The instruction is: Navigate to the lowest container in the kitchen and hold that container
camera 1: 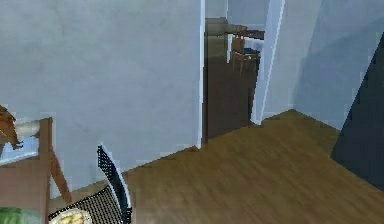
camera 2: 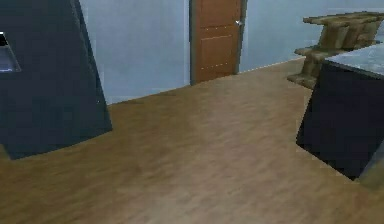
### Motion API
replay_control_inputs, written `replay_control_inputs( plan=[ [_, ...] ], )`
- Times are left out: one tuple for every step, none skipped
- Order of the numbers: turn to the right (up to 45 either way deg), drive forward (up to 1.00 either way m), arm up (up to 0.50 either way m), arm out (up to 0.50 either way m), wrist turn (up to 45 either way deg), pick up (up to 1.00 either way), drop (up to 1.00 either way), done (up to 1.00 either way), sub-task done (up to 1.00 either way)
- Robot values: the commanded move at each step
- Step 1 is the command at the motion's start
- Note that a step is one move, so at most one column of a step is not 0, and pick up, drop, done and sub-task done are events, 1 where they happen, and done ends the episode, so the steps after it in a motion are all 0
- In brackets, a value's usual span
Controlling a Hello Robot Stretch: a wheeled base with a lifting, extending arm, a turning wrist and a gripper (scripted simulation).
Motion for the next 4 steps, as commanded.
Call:
replay_control_inputs(
  plan=[
    [-12.0,0.00,0.00,0.00,0.0,0.00,0.00,0.00,0.00],
    [0.0,0.05,0.00,0.00,0.0,0.00,0.00,0.00,0.00],
    [-45.0,0.00,0.00,0.00,0.0,0.00,0.00,0.00,0.00],
    [-45.0,0.00,0.00,0.00,0.0,0.00,0.00,0.00,0.00]
  ],
)
